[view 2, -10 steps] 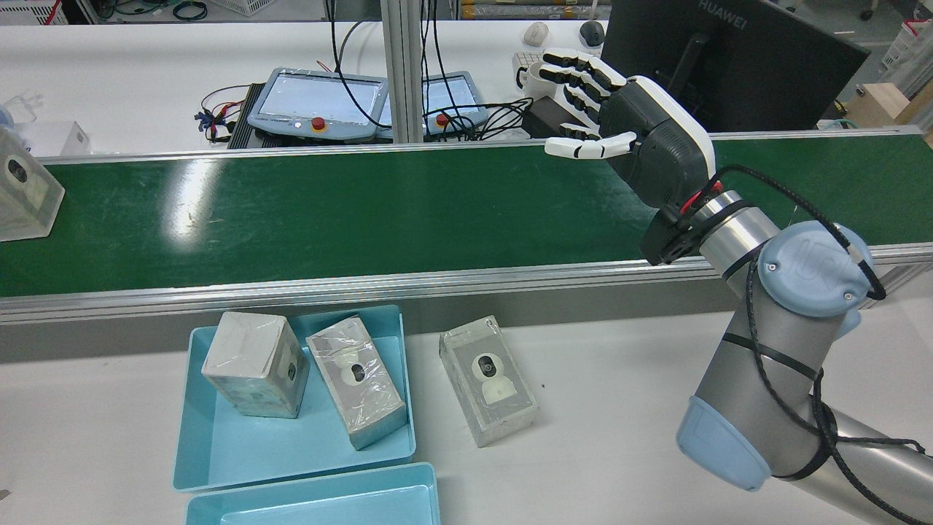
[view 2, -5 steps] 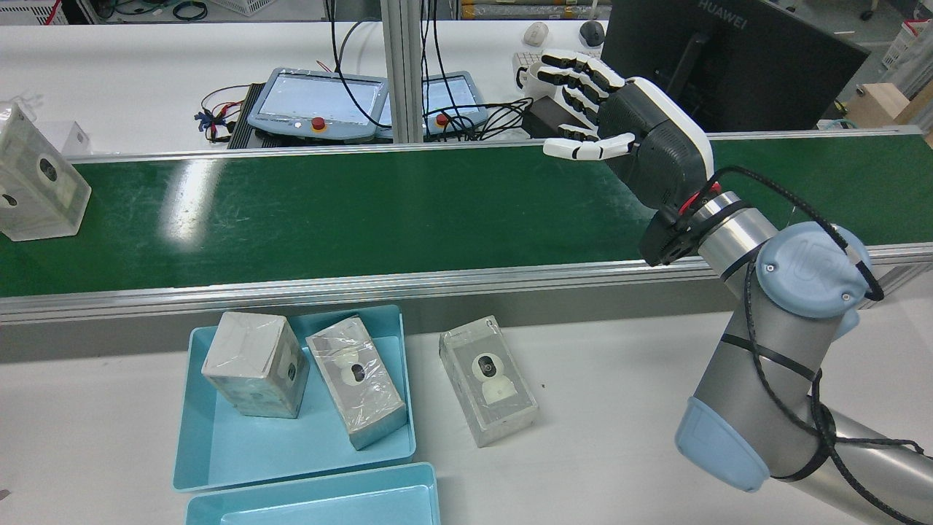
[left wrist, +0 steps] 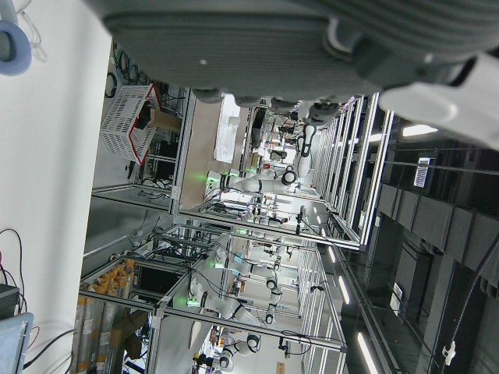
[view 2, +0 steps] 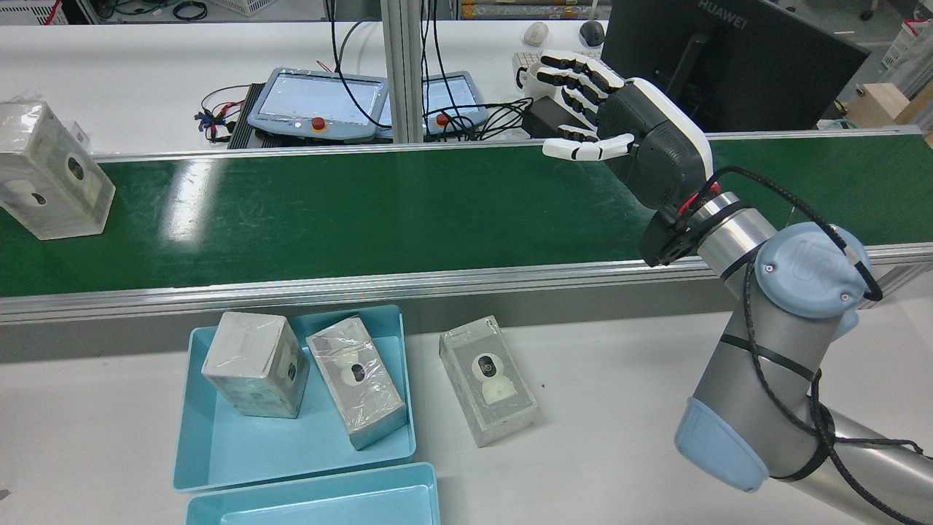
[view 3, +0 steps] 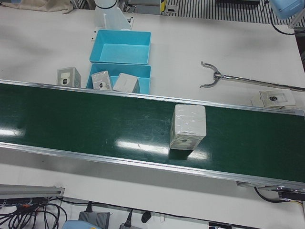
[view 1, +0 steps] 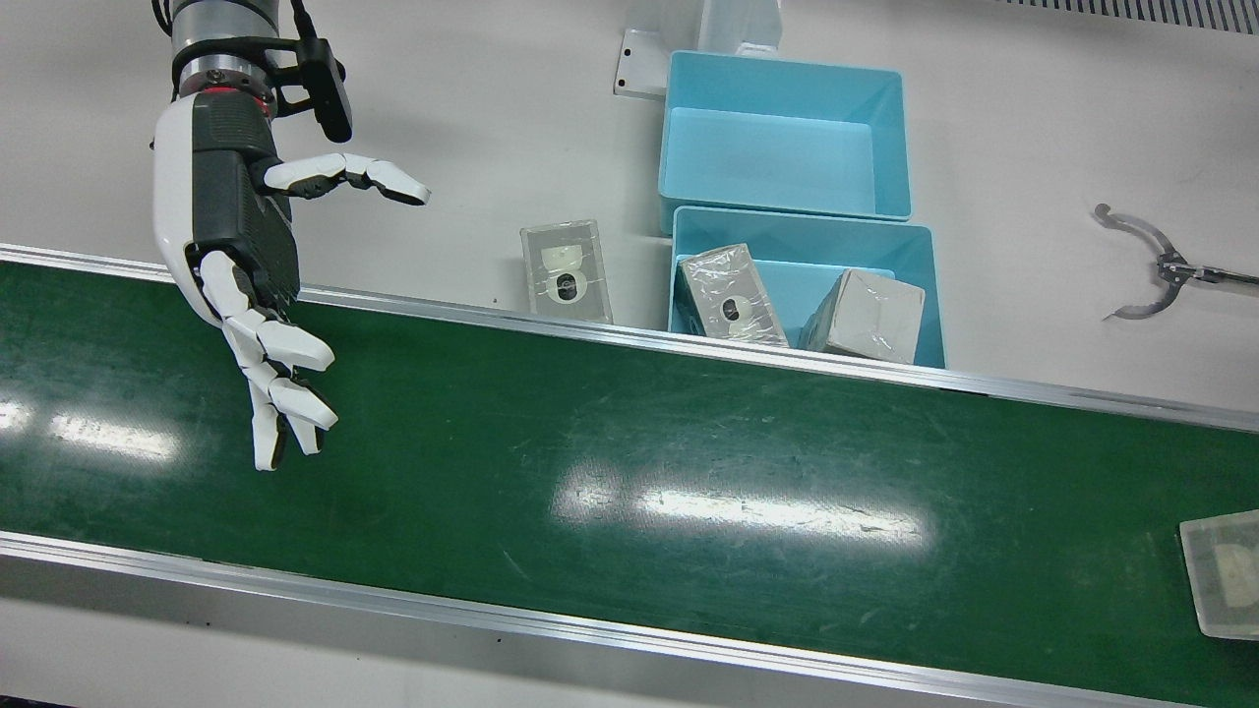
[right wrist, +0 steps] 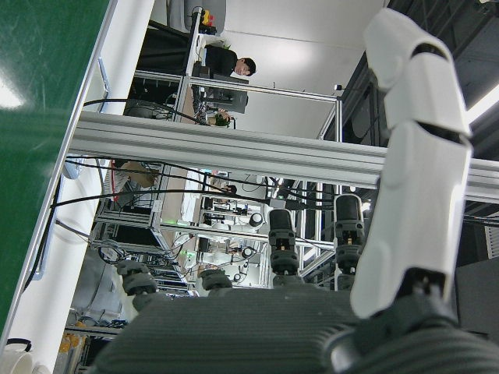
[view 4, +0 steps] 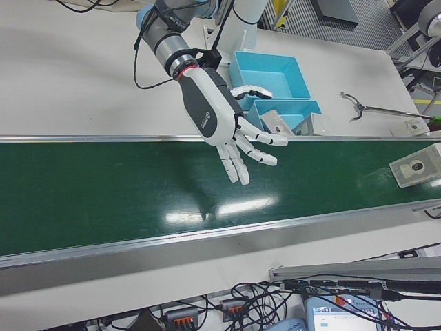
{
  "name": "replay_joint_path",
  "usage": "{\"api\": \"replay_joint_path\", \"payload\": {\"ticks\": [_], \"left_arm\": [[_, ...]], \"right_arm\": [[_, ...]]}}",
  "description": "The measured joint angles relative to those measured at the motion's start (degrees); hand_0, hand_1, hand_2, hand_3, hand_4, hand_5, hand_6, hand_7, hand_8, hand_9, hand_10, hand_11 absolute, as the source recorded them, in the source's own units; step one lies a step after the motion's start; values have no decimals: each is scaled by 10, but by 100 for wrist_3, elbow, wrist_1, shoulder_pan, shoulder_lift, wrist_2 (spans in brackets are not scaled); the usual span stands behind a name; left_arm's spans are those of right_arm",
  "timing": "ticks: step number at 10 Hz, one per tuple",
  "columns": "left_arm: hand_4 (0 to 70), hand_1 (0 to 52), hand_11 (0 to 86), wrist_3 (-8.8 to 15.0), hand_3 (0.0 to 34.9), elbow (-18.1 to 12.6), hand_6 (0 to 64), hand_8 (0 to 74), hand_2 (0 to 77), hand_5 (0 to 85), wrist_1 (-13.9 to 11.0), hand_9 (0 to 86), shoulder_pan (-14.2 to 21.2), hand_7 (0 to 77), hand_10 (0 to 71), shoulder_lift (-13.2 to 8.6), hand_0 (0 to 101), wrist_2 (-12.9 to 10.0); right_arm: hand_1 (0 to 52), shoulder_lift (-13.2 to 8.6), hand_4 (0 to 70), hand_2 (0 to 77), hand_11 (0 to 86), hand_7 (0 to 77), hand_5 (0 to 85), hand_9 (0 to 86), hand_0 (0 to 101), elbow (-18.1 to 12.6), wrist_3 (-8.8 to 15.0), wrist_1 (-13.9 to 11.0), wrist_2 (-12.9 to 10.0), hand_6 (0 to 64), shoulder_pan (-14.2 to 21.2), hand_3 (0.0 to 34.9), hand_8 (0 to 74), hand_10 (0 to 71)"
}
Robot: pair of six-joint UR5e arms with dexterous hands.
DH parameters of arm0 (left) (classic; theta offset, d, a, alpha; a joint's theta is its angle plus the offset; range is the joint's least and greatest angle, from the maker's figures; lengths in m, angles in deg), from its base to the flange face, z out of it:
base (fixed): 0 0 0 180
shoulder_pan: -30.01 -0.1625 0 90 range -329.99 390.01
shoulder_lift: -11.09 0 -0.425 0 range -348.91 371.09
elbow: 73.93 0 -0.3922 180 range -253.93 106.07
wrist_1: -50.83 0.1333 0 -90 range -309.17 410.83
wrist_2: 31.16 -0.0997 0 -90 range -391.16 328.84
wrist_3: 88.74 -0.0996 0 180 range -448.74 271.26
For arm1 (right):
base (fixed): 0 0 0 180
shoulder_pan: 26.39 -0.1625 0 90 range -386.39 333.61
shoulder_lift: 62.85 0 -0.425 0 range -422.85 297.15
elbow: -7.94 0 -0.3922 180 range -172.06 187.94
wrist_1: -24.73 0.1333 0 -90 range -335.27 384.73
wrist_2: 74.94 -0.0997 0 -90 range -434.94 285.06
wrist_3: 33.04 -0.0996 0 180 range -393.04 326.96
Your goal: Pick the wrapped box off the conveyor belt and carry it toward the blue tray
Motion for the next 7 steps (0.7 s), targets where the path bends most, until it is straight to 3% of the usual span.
{"api": "replay_joint_path", "payload": {"ticks": [5, 7], "left_arm": [[5, 0, 0, 0, 0, 0, 0, 5, 5, 5, 0, 0, 0, 5, 5, 0, 0, 0], [0, 0, 0, 0, 0, 0, 5, 5, 11, 5, 0, 0, 0, 5, 5, 0, 0, 0]], "right_arm": [[147, -36, 131, 240, 71, 202, 213, 22, 454, -103, -34, -26, -18, 0, -34, 300, 0, 44], [147, -52, 131, 240, 71, 202, 213, 22, 453, -117, -138, -63, -128, 0, 84, 300, 0, 44]]}}
